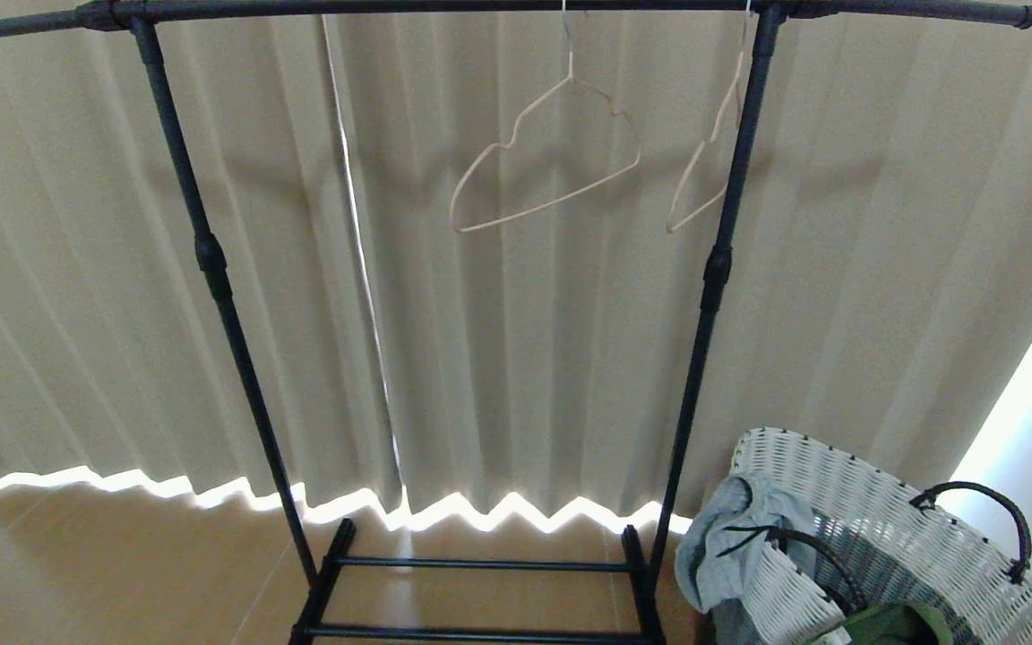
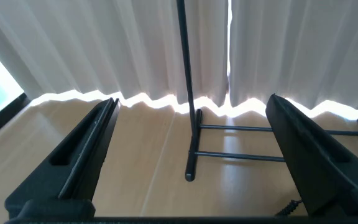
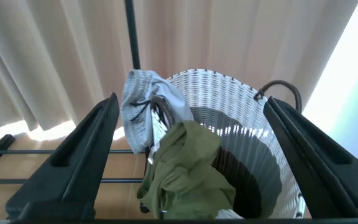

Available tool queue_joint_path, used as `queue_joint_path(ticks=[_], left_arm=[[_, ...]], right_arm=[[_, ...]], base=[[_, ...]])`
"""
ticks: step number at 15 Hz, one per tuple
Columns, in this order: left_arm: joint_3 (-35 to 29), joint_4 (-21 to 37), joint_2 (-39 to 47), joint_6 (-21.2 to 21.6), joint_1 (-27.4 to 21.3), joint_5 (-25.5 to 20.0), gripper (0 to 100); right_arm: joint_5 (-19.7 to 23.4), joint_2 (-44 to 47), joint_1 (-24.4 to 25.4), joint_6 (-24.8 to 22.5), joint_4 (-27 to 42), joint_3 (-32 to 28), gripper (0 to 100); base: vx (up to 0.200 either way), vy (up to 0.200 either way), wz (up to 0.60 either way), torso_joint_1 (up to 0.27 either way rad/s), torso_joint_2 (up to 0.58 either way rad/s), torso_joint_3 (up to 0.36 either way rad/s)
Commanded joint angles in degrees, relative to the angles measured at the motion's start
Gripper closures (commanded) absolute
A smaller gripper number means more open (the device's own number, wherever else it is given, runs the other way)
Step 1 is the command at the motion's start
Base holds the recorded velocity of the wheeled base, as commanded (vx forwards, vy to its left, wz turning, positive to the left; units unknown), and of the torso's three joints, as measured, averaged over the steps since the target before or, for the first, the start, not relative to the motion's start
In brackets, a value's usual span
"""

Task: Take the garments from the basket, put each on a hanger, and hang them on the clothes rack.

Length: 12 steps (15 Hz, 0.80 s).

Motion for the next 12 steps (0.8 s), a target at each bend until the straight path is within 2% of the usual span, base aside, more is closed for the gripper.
queue_joint_path(ticks=[1, 9, 11, 12], left_arm=[[0.0, 0.0, 0.0, 0.0, 0.1, 0.0, 0], [0.0, 0.0, 0.0, 0.0, 0.1, 0.0, 0], [0.0, 0.0, 0.0, 0.0, 0.1, 0.0, 0], [0.0, 0.0, 0.0, -0.1, 0.1, 0.0, 0]], right_arm=[[0.0, 0.1, 0.0, -0.1, 0.0, 0.0, 0], [-0.1, 0.0, 0.0, -1.2, 0.0, 0.0, 0], [-0.2, 0.1, 0.0, -1.2, 1.8, -1.8, 0], [-0.4, 1.4, 0.2, -4.1, 7.6, -6.2, 0]], base=[[0.000, 0.000, 0.00, 0.000, 0.00, 0.000], [0.000, 0.000, 0.00, 0.000, 0.00, 0.000], [0.000, 0.000, 0.00, 0.000, 0.00, 0.000], [0.000, 0.000, 0.00, 0.000, 0.00, 0.000]])
